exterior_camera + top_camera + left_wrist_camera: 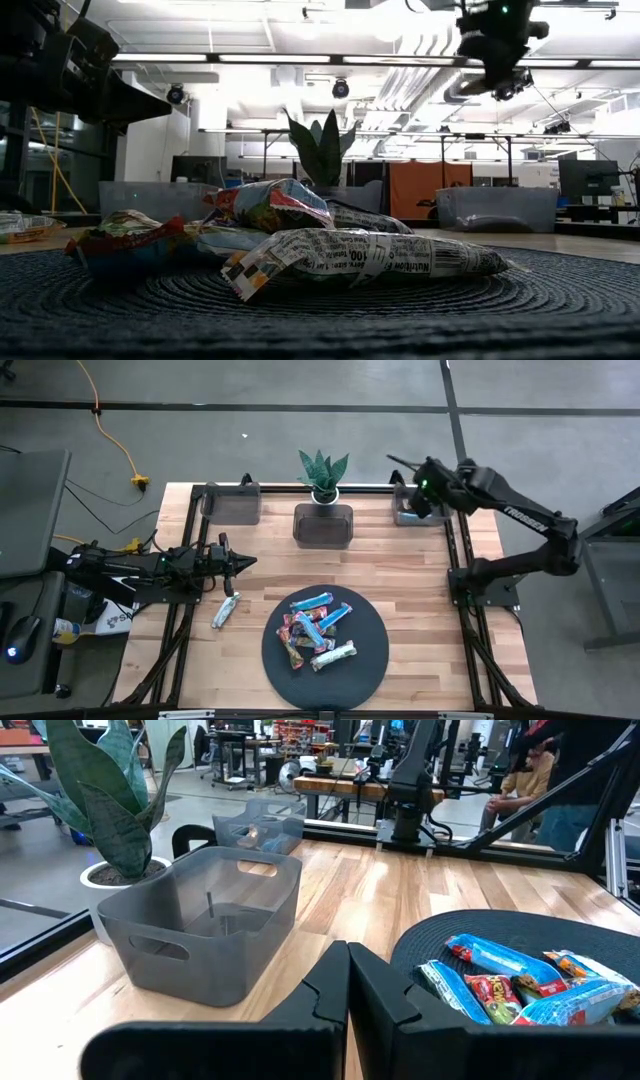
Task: Pick and place Granola Bars by type
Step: Put the yellow granola bar into the right black bin
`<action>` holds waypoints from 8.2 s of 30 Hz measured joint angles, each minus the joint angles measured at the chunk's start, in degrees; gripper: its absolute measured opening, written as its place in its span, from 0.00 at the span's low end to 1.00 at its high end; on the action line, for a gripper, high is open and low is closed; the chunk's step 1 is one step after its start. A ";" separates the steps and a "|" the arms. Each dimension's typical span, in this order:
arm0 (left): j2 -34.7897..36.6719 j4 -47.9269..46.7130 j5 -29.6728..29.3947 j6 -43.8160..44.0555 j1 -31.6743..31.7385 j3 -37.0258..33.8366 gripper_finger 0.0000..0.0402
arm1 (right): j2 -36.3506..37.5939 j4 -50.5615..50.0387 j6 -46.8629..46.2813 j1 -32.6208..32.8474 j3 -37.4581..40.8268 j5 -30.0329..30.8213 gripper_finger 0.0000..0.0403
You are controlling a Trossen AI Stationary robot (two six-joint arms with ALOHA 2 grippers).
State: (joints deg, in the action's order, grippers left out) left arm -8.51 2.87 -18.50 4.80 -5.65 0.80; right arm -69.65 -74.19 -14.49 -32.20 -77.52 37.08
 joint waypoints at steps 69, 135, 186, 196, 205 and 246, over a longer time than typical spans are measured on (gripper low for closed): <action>0.00 0.00 0.00 0.00 0.00 -0.02 0.00 | -32.81 4.31 38.88 -22.23 0.00 -15.76 0.25; 0.02 0.01 0.00 0.00 0.00 -0.01 0.00 | -5.12 34.58 2.24 39.62 0.00 -40.04 0.48; 0.02 0.00 -0.02 0.02 0.00 -0.01 0.00 | -42.35 51.82 -4.76 61.83 0.02 -28.62 0.48; 0.00 0.00 0.00 0.02 0.00 0.00 0.00 | -45.65 54.95 -4.97 61.72 0.02 -29.05 0.48; 0.00 0.00 -0.02 0.01 0.00 -0.01 0.00 | -45.99 55.21 -5.01 61.70 0.02 -28.53 0.48; 0.02 0.00 0.00 0.00 0.00 0.00 0.00 | -45.50 60.15 -13.24 61.38 7.78 -34.05 0.22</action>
State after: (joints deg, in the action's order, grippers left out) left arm -8.49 2.87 -18.50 4.80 -5.65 0.80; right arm -115.15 -14.04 -27.73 29.18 -69.73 3.04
